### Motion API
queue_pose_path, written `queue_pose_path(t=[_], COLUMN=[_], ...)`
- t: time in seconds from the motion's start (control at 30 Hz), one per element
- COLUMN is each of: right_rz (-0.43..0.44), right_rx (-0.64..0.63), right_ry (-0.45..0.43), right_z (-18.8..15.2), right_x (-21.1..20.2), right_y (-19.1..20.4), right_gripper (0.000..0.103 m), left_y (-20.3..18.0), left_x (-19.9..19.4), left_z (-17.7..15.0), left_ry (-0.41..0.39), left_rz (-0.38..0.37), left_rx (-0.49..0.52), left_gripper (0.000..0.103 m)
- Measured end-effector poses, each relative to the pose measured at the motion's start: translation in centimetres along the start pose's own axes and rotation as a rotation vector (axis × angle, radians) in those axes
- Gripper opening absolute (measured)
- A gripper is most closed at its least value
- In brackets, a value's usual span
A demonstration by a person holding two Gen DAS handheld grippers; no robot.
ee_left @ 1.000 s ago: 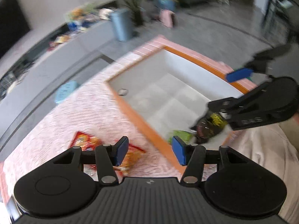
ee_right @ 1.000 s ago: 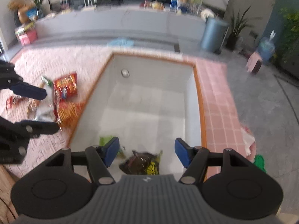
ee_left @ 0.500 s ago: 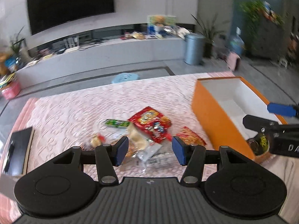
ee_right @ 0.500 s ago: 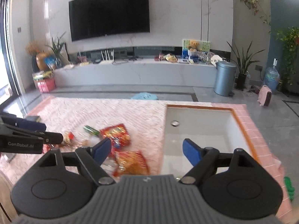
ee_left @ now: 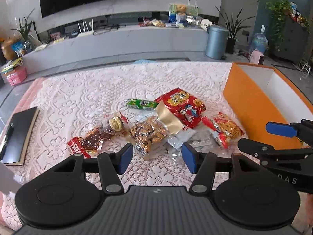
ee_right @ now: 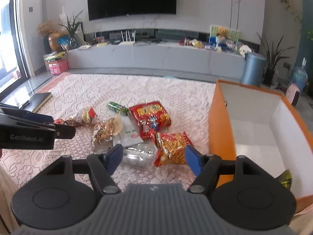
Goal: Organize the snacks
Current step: 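Move both tools back over the snack pile, then grasp the red fries bag with the right gripper while the left grasps the peanut bag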
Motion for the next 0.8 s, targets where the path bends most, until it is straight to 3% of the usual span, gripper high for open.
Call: queue_pose_path(t=[0.27, 0.67, 0.8], right_rz=[-0.022, -0.009, -0.022], right_rx=[0.006, 0.013, 0.010], right_ry=[0.065, 0.110, 0.113], right_z=[1.1, 1.4, 1.2], right_x=[4.9, 10.3, 11.5], right_y=[-0.8, -2.7, -3.1], right_gripper=[0.068, 0.069, 0.074], left_y=[0.8, -1.0, -1.0], left_x=[3.8, 8.8, 10.4], left_z=[1.3, 1.2, 0.7], left_ry=[0.043, 0.086, 0.091], left_rz=[0.045, 0.108, 0.153], left_rx=[0.029, 0.443, 0.510], left_gripper=[0.073, 0.073, 0.078])
Point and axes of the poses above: each gripper's, at about its wrist camera, not at the fingertips, and x roughly the way its jaws point, y to its left, z to its top, the point moved 10 cm from there along x, roughly the way its jaws point, and after that the axes turned 10 degrees about y, right-handed, at the moved point
